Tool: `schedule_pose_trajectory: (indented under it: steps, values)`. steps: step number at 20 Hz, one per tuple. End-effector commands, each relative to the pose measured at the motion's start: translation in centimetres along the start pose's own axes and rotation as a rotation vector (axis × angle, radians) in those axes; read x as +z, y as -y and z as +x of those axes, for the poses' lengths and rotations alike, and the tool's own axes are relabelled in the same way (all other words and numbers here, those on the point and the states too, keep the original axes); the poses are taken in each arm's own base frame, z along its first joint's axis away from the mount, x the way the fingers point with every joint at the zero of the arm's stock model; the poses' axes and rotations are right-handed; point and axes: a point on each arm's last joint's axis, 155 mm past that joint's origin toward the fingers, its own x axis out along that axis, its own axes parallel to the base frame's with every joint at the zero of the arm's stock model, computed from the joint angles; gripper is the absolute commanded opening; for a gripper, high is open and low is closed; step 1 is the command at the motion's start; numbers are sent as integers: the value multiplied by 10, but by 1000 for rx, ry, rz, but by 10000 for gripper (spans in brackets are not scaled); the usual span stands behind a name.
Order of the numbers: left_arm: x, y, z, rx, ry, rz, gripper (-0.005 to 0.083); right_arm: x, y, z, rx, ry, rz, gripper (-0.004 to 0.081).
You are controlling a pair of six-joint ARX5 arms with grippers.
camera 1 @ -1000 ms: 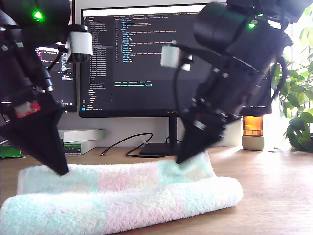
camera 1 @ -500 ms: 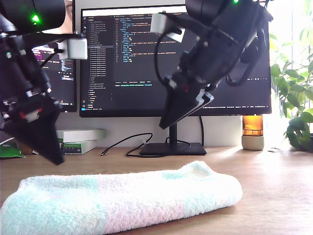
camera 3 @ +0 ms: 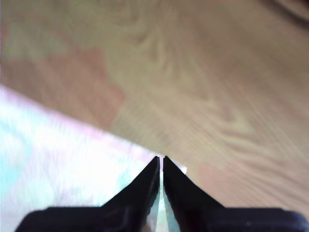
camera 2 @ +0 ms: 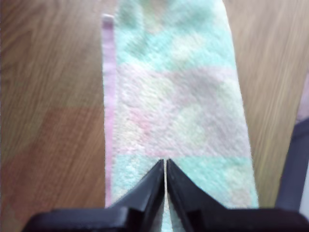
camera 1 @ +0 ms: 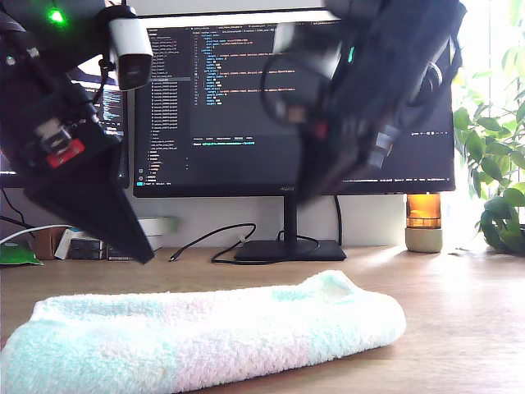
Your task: Fold the tea towel to a neat square and place it to the right
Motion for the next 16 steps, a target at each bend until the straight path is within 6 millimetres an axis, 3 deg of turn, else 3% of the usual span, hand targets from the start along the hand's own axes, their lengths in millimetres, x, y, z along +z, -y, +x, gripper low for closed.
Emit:
schedule_pose_trajectory:
  steps: [1,7,12,16]
  values:
    - [-1,-1,1,-2,14,-18,-24,4,3,-18,-31,61,27,-11]
    - [32,-3,-9,9,166,-26,-24,-17,-3,-43,-63,203,175,-11]
    - [23,3,-6,6,211,-81,-24,-34,-18,-43,-34,264,205,-11]
    - [15,12,-18,30,292,-134,-24,-42,-22,-38,-15,256,218,-11]
